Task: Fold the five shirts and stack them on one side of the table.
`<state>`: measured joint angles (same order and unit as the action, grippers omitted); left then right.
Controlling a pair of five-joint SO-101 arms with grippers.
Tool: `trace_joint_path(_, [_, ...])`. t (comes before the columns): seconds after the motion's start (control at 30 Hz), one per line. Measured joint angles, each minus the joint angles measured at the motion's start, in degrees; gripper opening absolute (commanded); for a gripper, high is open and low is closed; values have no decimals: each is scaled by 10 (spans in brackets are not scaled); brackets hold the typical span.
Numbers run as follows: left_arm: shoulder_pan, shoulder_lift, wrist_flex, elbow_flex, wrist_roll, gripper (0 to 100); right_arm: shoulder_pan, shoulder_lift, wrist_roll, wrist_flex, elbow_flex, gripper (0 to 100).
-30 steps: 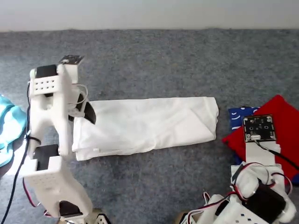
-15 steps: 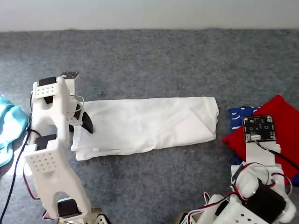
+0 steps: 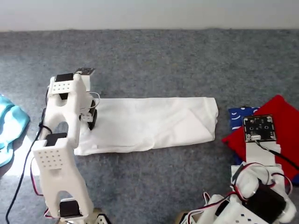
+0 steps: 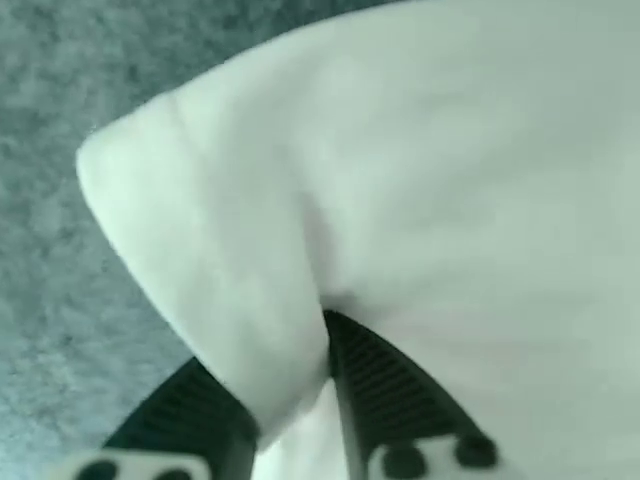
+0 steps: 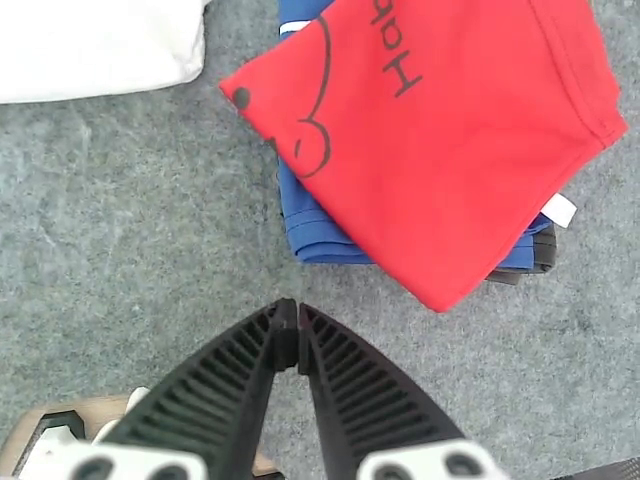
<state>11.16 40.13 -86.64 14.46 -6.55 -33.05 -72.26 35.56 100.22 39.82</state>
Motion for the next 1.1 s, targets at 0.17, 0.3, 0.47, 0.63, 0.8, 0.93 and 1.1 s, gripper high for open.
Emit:
trace_joint_path(0.17, [13,0,0,22,2,12,0,0,0,0,0,10])
trace_joint_path(0.3, [73,0,-3,60,-9,12,0,0,0,0,0,10])
trace_joint_path(0.47, [115,0,-62,133,-64,12,0,0,0,0,0,10])
trace_joint_path(0.63, [91,-2,-119,227,-90,12,0,0,0,0,0,10])
trace_joint_path(0.8, [36,-59,-127,238,-91,12,0,0,0,0,0,10])
trace_joint_path(0.93, [-24,-135,-127,187,-83,12,0,0,0,0,0,10])
trace_joint_path(1.1, [-120,-226,-127,121,-45,12,0,0,0,2,0,10])
